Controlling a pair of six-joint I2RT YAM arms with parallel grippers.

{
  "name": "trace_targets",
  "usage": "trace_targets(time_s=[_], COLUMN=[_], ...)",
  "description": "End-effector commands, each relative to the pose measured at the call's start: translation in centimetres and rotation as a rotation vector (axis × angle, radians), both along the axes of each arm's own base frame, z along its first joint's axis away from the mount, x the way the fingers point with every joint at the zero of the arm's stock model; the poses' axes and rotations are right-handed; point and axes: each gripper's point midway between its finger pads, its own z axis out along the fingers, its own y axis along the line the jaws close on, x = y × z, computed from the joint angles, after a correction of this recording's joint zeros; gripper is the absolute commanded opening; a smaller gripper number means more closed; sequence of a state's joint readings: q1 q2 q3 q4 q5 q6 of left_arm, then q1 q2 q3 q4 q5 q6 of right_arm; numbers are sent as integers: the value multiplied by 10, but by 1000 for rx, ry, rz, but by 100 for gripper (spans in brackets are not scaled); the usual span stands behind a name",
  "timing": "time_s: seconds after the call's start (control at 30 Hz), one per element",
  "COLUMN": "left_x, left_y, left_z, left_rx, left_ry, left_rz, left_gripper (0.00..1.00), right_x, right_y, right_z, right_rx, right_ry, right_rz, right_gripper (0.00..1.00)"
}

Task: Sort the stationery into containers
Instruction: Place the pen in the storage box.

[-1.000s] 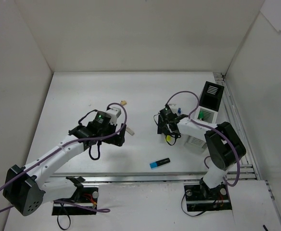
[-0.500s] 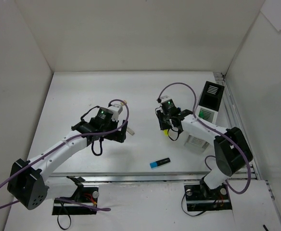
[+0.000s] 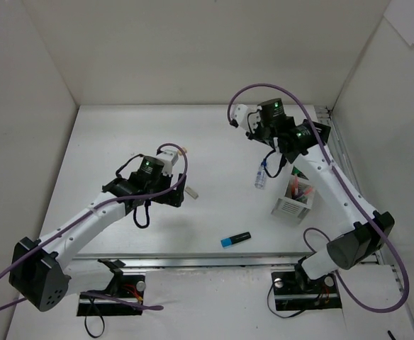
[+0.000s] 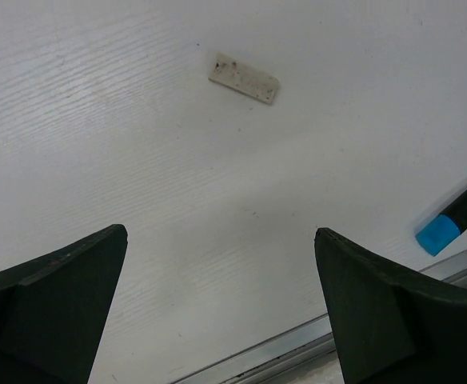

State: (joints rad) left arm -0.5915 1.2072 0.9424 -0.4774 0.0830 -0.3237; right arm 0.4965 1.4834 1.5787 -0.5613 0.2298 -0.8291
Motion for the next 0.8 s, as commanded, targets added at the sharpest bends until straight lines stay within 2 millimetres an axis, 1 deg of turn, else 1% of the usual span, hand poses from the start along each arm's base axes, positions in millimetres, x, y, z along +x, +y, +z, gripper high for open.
trace_targets(time_s=[0.0, 0.03, 0.07, 0.1, 0.13, 0.17, 0.2, 0.23, 0.27, 0.3, 0.33, 0.43, 0.5, 0.53, 0.57, 0.7, 0.77], left_x=[18, 17, 18, 19, 19, 22, 22, 23, 24, 26, 25, 27, 28, 28, 28, 36, 41], left_y=[5, 7, 9, 10, 11, 15, 16, 15, 15, 14, 16, 16, 13, 11, 10, 9, 5], left_z=[33, 30, 31, 29, 28, 25, 24, 24, 23, 22, 18, 9, 1, -1, -3, -13, -15], left_rx=[-20, -7, 2, 11, 14, 40, 45, 46, 51, 57, 71, 95, 98, 98, 99, 129, 132], left_ry=[-104, -92, -96, -89, -81, -85, -79, -78, -72, -62, -46, -14, 14, 23, 33, 51, 56], left_rz=[43, 54, 64, 69, 71, 94, 96, 98, 100, 102, 108, 127, 124, 120, 118, 130, 121], left_gripper=[99, 99, 100, 100, 99, 99, 99, 99, 99, 100, 100, 99, 100, 99, 99, 100, 99], right_x=[-12, -23, -23, -27, -38, -40, -42, -40, -42, -43, -50, -57, -54, -53, -54, -59, -63], right_y=[-50, -59, -64, -69, -77, -83, -88, -91, -96, -97, -96, -110, -124, -125, -135, -145, -150], right_z=[5, -11, -6, -11, -26, -28, -33, -34, -43, -46, -53, -56, -58, -63, -66, -83, -90], right_rx=[-352, -450, -476, -515, -583, -606, -645, -681, -696, -692, -696, -752, -784, -788, -777, -742, -728], right_ry=[134, 251, 270, 319, 443, 482, 519, 520, 546, 563, 616, 704, 721, 734, 761, 825, 845], right_rz=[51, 80, 70, 68, 89, 93, 98, 133, 154, 176, 224, 211, 170, 173, 152, 138, 130], right_gripper=[3, 3, 3, 3, 3, 3, 3, 3, 3, 3, 3, 4, 4, 4, 4, 4, 9])
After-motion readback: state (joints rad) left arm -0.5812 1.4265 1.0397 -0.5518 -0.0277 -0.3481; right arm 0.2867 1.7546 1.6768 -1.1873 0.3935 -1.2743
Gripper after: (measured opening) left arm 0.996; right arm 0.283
